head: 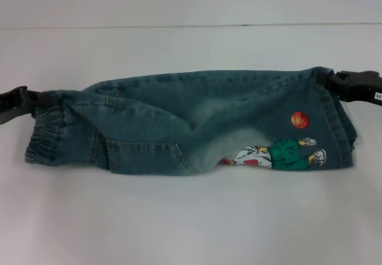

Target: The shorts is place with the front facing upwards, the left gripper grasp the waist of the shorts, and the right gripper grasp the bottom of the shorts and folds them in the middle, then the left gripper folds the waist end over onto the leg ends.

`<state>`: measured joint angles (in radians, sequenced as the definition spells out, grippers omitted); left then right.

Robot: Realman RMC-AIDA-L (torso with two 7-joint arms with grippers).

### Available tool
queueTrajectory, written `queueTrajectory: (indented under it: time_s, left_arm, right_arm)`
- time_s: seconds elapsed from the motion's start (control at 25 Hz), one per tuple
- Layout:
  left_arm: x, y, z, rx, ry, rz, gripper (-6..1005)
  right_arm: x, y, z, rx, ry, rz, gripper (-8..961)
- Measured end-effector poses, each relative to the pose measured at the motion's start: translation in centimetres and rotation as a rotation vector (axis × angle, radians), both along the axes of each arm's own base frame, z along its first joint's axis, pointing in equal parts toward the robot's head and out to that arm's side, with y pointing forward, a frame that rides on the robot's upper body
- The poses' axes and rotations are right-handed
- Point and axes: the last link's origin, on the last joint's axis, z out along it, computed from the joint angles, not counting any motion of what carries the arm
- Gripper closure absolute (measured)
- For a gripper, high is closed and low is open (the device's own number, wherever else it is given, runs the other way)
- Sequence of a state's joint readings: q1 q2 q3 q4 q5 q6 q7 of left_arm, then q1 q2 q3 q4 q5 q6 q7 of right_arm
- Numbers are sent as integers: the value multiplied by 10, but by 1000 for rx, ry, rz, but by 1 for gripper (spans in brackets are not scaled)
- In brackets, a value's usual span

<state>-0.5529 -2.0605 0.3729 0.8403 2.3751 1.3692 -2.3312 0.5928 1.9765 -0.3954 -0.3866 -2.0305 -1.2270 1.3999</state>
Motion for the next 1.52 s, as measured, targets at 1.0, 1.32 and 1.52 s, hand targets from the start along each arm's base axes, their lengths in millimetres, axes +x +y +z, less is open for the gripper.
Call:
queueTrajectory:
  time_s: [1.0, 1.32, 1.52]
  left_arm:
    - [10, 12, 7, 92, 14, -96, 862]
    - [7, 17, 7, 116, 31, -83, 857]
    - [2, 17, 0, 104, 37, -59, 854]
  right_arm:
    - [-16, 33, 20, 104, -95, 65, 914]
    - [-25, 48, 1, 95, -168, 47, 915]
    - [-32, 52, -13, 77, -215, 51, 915]
